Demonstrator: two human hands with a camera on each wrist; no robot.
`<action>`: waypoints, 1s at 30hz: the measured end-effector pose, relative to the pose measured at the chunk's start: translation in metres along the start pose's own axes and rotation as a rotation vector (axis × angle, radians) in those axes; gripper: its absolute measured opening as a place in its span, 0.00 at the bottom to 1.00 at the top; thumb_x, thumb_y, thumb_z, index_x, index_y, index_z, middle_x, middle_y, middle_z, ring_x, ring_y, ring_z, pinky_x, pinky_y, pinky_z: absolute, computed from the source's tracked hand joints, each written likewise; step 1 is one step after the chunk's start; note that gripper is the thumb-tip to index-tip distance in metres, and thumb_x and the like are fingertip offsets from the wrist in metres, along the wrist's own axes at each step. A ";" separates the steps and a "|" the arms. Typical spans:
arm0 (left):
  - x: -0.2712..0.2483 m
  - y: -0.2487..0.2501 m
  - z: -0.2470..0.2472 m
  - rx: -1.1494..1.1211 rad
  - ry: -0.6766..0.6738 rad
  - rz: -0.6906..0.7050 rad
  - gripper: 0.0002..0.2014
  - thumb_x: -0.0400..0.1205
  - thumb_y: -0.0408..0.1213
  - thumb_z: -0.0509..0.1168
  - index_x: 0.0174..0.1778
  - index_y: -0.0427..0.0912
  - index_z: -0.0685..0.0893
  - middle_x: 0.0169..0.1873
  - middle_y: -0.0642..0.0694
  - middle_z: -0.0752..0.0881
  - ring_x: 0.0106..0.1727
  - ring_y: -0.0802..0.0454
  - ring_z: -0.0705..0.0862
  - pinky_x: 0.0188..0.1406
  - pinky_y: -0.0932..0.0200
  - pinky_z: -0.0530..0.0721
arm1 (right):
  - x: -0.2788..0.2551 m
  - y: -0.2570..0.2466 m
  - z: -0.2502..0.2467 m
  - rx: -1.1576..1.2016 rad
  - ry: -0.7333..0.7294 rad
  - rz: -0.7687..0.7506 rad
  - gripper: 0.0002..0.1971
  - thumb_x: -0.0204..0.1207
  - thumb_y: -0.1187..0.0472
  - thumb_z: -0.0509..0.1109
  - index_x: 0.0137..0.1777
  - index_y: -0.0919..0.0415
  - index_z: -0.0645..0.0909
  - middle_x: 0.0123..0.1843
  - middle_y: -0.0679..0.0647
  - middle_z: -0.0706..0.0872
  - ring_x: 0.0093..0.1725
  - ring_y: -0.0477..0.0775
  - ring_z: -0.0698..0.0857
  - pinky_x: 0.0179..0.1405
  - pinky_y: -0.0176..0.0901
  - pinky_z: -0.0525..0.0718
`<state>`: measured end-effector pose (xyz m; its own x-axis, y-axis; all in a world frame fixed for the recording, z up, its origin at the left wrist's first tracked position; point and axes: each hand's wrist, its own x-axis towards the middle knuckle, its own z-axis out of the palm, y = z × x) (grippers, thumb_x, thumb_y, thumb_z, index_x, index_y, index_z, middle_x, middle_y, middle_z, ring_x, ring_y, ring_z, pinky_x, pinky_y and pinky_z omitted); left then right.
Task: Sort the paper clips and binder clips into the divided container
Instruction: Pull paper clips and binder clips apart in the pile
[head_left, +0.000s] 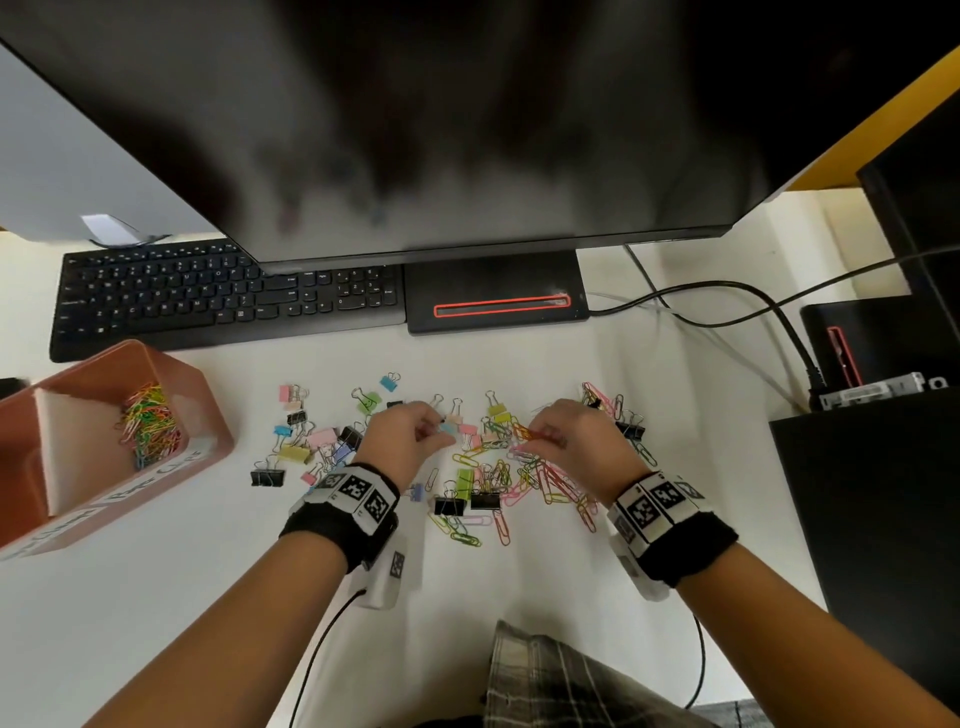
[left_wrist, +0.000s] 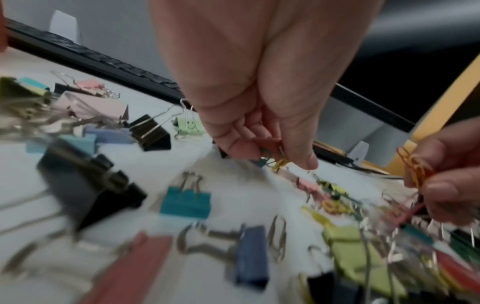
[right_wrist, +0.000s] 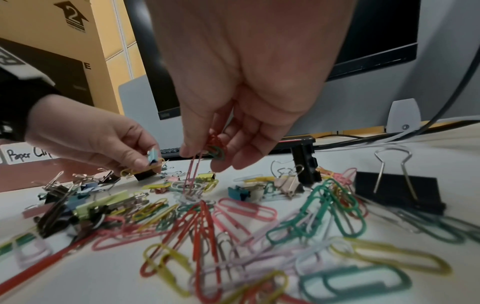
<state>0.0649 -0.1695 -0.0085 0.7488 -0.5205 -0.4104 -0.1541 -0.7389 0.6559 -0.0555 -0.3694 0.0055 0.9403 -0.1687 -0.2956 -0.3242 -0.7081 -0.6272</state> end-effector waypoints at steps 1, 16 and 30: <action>0.002 0.001 -0.002 0.038 0.004 0.010 0.08 0.75 0.40 0.71 0.43 0.39 0.84 0.36 0.47 0.84 0.39 0.52 0.81 0.32 0.76 0.68 | 0.001 0.000 0.000 0.005 0.002 0.009 0.10 0.71 0.50 0.75 0.41 0.57 0.83 0.36 0.47 0.79 0.36 0.46 0.78 0.40 0.34 0.76; 0.001 0.005 -0.018 0.056 -0.115 -0.030 0.21 0.70 0.31 0.75 0.57 0.45 0.78 0.40 0.46 0.85 0.39 0.53 0.83 0.34 0.70 0.73 | 0.023 -0.020 0.024 -0.092 -0.097 0.110 0.04 0.74 0.65 0.70 0.46 0.64 0.84 0.53 0.58 0.81 0.47 0.58 0.83 0.50 0.47 0.82; -0.015 0.004 -0.035 0.271 -0.102 0.099 0.07 0.74 0.33 0.71 0.46 0.40 0.85 0.41 0.50 0.80 0.41 0.53 0.78 0.43 0.65 0.74 | 0.025 -0.012 0.023 -0.189 -0.113 0.136 0.09 0.75 0.59 0.70 0.54 0.58 0.83 0.50 0.57 0.88 0.50 0.58 0.85 0.53 0.50 0.83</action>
<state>0.0756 -0.1500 0.0220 0.6550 -0.6259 -0.4234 -0.3996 -0.7625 0.5089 -0.0301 -0.3493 -0.0108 0.8685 -0.2003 -0.4534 -0.4114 -0.8014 -0.4341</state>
